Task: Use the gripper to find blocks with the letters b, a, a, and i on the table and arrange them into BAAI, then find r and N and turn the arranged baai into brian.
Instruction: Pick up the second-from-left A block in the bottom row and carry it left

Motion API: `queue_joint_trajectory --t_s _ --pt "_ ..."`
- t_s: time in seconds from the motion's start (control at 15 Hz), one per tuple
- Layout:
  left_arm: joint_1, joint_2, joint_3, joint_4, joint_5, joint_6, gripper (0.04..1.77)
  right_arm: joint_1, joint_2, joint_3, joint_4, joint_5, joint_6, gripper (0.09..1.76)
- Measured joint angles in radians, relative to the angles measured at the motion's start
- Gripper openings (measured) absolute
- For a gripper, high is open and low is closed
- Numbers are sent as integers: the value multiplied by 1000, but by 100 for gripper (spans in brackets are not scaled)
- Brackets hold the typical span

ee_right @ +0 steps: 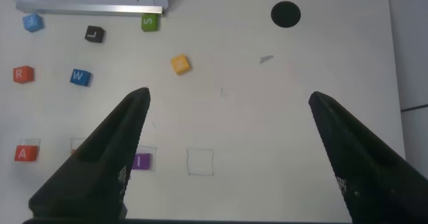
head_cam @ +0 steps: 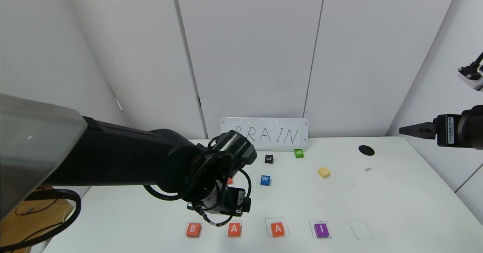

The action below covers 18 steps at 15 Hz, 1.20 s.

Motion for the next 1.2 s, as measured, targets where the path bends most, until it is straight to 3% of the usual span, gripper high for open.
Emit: queue_joint_trajectory --t_s 1.2 --pt "-32 191 29 -115 -45 -84 172 -33 26 -18 -3 1 10 171"
